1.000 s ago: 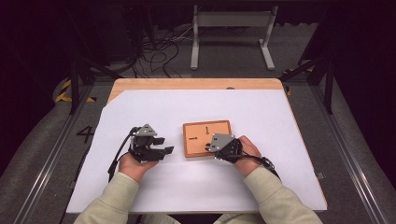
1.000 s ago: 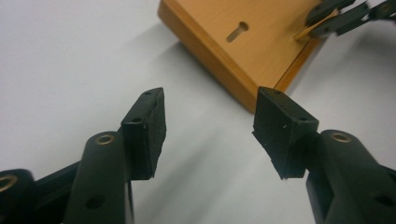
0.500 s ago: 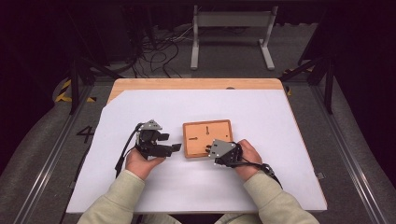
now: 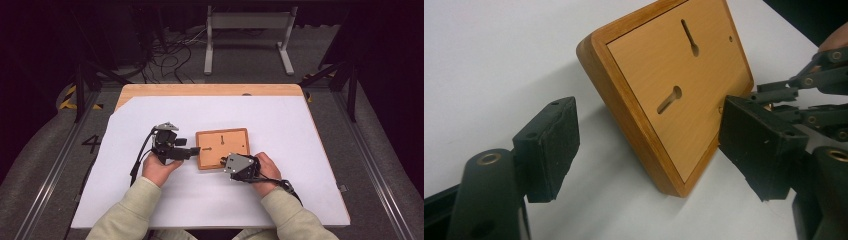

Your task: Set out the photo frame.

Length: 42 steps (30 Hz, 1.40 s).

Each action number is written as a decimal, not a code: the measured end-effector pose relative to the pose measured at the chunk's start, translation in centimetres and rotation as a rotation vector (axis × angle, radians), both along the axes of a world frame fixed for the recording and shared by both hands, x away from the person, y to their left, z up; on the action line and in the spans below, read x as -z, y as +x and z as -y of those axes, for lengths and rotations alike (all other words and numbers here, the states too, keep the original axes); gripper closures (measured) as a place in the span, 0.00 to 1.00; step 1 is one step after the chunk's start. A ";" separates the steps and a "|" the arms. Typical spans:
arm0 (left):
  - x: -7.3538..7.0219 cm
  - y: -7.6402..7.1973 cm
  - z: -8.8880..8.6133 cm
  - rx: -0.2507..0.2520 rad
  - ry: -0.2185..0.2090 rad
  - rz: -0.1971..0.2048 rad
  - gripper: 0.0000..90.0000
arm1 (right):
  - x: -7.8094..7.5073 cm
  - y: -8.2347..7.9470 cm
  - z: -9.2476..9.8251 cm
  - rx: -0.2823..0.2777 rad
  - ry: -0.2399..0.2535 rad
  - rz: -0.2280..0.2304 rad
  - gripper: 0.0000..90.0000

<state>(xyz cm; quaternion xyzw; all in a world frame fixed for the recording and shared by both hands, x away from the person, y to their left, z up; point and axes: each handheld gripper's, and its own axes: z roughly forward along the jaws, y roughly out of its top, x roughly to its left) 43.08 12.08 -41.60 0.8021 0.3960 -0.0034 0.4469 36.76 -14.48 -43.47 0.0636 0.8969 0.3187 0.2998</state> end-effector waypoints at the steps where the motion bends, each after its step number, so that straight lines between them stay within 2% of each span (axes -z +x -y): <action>1: 0.0 0.2 0.2 -0.006 -0.010 -0.004 0.27 | 0.0 0.0 0.0 0.001 0.000 -0.001 0.93; 4: 0.0 0.6 0.4 -0.004 0.000 0.001 0.25 | 0.1 -0.1 0.0 0.007 0.005 0.003 0.92; 5: 0.1 0.7 0.6 -0.013 -0.008 -0.009 0.24 | 0.1 -0.1 0.0 0.006 0.005 0.004 0.92; 9: 0.5 1.3 0.9 -0.032 -0.010 -0.006 0.21 | 0.2 -0.4 0.0 0.005 -0.003 0.021 0.92; 17: 1.5 2.2 1.6 -0.053 -0.013 -0.018 0.20 | 0.3 -0.6 0.0 0.007 -0.001 0.032 0.92; 19: 1.7 2.6 1.9 -0.043 0.005 -0.029 0.20 | 0.3 -0.6 0.0 0.006 -0.001 0.033 0.92; 26: 2.1 3.4 2.9 -0.016 0.008 -0.038 0.20 | 0.4 -0.7 0.0 0.009 -0.003 0.043 0.92; 29: 2.4 3.7 3.1 -0.006 -0.010 -0.055 0.20 | 0.4 -0.8 0.0 0.010 -0.003 0.047 0.92; 36: 2.9 3.8 3.4 0.023 -0.026 -0.065 0.18 | 0.5 -0.9 0.0 0.015 0.000 0.049 0.92; 39: 2.9 3.7 3.7 0.048 -0.038 -0.058 0.19 | 0.5 -0.9 0.0 0.017 0.000 0.050 0.92; 42: 3.0 3.5 4.1 0.071 -0.031 -0.046 0.24 | 0.5 -1.0 0.0 0.019 0.002 0.049 0.92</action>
